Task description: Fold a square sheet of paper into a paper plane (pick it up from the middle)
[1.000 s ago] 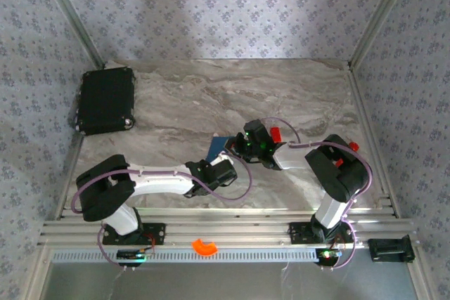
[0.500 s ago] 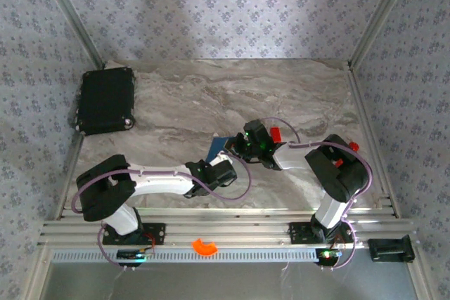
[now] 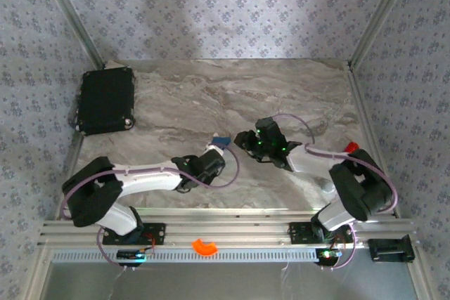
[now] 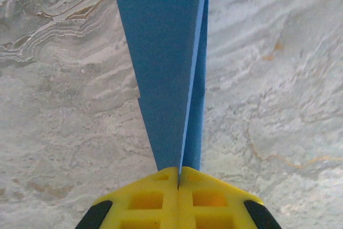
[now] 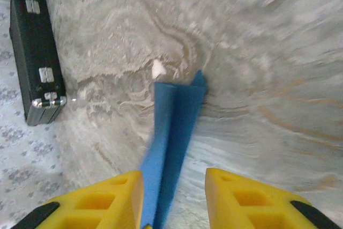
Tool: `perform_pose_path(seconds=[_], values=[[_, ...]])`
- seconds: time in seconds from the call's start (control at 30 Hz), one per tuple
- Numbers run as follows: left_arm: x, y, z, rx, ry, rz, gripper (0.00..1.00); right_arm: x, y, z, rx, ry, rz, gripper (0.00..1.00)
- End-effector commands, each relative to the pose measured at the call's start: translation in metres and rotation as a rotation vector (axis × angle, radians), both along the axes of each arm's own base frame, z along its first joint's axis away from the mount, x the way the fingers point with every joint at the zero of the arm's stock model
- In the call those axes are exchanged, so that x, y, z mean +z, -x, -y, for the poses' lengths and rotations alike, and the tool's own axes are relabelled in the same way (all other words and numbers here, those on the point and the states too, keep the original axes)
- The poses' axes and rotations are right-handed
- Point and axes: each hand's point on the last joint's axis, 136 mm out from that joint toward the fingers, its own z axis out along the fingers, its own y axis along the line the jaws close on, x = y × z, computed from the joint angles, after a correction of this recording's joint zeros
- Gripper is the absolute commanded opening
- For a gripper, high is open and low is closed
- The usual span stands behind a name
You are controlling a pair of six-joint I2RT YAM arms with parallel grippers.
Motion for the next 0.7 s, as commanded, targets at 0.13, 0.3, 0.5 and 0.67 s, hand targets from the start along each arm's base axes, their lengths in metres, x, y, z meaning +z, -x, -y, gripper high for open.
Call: perform_pose_path(seconds=[0.13, 0.3, 0.5, 0.67], values=[[0.005, 0.002, 0.013, 0.034, 0.309, -0.145, 0.05, -0.012, 0.017, 0.040, -0.030, 0.169, -0.010, 0.40], [0.001, 0.003, 0.010, 0.041, 0.344, -0.183, 0.05, -0.015, 0.020, 0.043, -0.036, 0.168, -0.014, 0.40], [-0.005, 0.003, 0.007, 0.060, 0.332, -0.193, 0.05, -0.014, 0.019, 0.042, -0.032, 0.162, -0.011, 0.40], [-0.018, 0.005, 0.010, 0.066, 0.325, -0.231, 0.05, -0.015, 0.019, 0.038, -0.021, 0.158, -0.008, 0.40]])
